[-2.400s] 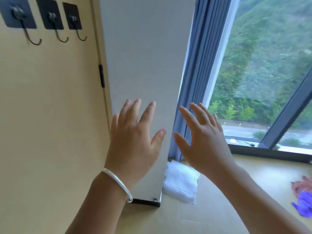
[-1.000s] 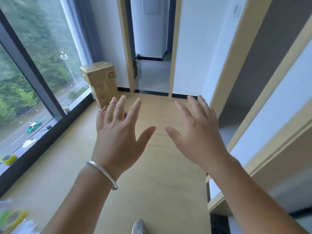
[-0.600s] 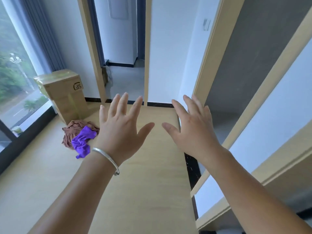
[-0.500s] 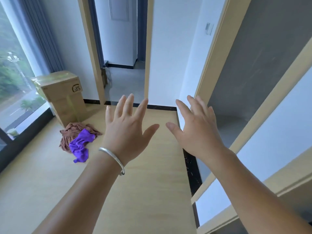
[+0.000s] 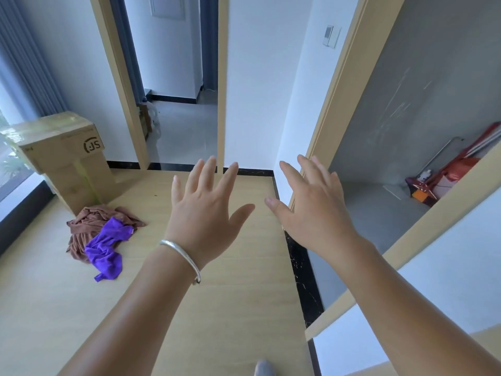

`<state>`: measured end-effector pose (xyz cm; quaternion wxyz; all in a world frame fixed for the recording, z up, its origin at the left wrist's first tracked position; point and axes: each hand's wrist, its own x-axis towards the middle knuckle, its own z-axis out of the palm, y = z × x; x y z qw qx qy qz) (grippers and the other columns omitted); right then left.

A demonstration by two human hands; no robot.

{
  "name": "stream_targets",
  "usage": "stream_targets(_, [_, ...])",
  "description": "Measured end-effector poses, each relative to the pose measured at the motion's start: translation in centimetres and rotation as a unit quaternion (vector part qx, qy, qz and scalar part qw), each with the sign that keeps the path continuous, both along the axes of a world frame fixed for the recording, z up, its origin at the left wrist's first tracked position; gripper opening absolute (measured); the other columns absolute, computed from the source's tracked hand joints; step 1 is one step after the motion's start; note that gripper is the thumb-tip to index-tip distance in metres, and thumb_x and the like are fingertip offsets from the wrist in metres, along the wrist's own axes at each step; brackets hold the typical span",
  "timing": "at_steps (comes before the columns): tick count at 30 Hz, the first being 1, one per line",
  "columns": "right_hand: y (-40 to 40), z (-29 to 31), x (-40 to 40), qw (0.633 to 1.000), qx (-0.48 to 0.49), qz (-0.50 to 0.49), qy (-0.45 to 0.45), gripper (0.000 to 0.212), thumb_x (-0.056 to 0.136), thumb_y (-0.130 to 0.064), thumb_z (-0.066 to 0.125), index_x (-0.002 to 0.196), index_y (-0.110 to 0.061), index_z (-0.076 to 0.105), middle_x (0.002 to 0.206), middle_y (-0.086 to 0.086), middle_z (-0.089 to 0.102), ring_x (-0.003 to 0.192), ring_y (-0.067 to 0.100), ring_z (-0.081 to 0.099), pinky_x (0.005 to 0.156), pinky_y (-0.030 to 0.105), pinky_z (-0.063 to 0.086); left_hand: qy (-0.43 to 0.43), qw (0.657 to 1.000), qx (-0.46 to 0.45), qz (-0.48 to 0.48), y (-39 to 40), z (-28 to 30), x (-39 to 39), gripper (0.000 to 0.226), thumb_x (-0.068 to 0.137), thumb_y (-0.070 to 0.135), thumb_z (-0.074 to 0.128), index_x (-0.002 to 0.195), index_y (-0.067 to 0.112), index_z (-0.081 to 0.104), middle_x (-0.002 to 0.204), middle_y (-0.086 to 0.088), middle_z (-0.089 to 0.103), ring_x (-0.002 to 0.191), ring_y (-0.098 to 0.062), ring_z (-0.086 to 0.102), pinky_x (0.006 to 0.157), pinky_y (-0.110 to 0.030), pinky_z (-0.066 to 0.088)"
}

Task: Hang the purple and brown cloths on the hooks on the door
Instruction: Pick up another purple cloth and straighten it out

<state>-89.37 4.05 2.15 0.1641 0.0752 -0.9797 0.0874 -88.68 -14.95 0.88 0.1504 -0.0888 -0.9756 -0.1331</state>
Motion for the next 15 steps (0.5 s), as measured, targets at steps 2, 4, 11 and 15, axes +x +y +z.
stream_targets(2, [0.7, -0.4, -2.2, 1.000, 0.002, 0.005, -0.003, 0.069, 0.090, -0.063, 0.038, 0.149, -0.028, 0.027, 0.158, 0.004, 0.020, 0.147, 0.024, 0.006, 0.116, 0.049, 0.013, 0.000, 1.000, 0.003, 0.000, 0.7, -0.2, -2.1, 0.076, 0.087, 0.069, 0.025, 0.152, 0.034, 0.008, 0.161, -0.004, 0.005, 0.149, -0.021, -0.003, 0.118, -0.053, 0.006])
stream_targets(4, [1.5, -0.6, -4.7, 1.000, -0.006, 0.010, -0.002, 0.069, 0.091, -0.063, 0.039, 0.149, -0.027, 0.028, 0.158, 0.004, 0.020, 0.147, 0.024, 0.006, 0.116, 0.050, 0.014, 0.003, 1.000, -0.001, 0.002, 1.6, -0.3, -4.4, 0.075, 0.088, 0.069, 0.026, 0.152, 0.034, 0.009, 0.161, -0.005, 0.006, 0.149, -0.021, -0.002, 0.117, -0.053, 0.006])
stream_targets(11, [6.1, -0.6, -15.7, 0.999, -0.043, 0.029, 0.010, 0.068, 0.091, -0.061, 0.040, 0.150, -0.028, 0.026, 0.159, 0.005, 0.016, 0.147, 0.023, 0.002, 0.117, 0.051, 0.012, 0.000, 0.999, -0.017, 0.037, 5.3, -0.1, -15.0, 0.075, 0.088, 0.069, 0.025, 0.152, 0.035, 0.007, 0.162, -0.003, 0.004, 0.149, -0.020, -0.003, 0.119, -0.052, 0.005])
stream_targets(15, [8.6, -0.7, -21.6, 0.998, -0.054, 0.039, 0.013, 0.069, 0.092, -0.062, 0.039, 0.150, -0.028, 0.025, 0.159, 0.005, 0.015, 0.148, 0.023, 0.001, 0.118, 0.051, 0.009, 0.006, 0.998, -0.031, 0.053, 7.7, 0.2, -21.1, 0.076, 0.088, 0.070, 0.027, 0.152, 0.035, 0.007, 0.162, -0.002, 0.005, 0.149, -0.021, 0.000, 0.118, -0.053, 0.007])
